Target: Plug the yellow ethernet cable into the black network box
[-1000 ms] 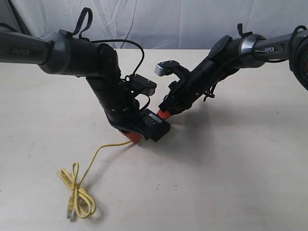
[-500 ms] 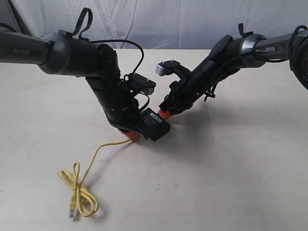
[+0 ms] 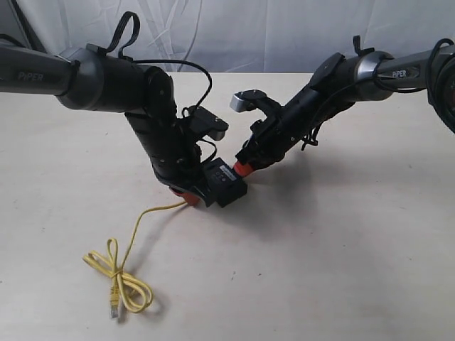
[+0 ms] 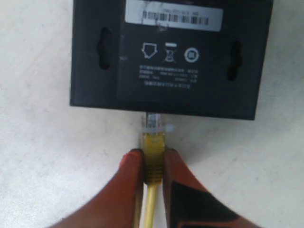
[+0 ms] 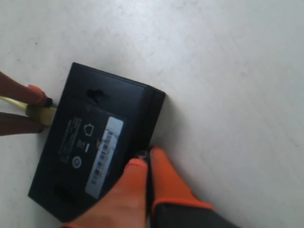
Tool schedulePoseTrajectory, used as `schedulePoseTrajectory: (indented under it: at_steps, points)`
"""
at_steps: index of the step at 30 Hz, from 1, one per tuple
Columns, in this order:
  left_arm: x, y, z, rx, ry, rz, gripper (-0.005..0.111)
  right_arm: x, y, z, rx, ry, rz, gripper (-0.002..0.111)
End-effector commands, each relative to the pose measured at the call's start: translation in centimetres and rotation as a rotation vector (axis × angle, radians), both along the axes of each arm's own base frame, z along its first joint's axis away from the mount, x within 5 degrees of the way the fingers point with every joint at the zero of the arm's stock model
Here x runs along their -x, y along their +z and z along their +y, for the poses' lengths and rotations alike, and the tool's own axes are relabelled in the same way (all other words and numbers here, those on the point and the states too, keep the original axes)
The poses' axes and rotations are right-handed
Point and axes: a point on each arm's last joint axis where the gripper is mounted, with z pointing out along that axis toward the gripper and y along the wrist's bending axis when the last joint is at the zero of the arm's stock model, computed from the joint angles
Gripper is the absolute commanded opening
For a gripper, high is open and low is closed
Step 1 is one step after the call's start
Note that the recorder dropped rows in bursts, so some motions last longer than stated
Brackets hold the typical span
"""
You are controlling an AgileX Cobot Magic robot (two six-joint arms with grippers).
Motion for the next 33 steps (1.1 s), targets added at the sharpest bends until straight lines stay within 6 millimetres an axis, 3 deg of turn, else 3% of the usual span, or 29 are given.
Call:
schedulePoseTrajectory:
  at_steps: [1, 15, 33]
  points:
    - [-0.29, 0.67, -0.42, 0.03, -0.01, -0.065, 0.0, -0.34, -0.5, 0.06, 0.006, 0.008, -0.02, -0.001]
    - [-0.29, 0.76, -0.88, 0.058, -0.001, -0.078, 0.0, 0.26, -1.04, 0.77, -0.035, 0.082, 0.068, -0.001]
    - [-0.35, 1.28, -0.85, 0.062, -0.005, -0.098, 0.0, 0.08, -1.21, 0.51, 0.005, 0.103, 0.044, -0.001]
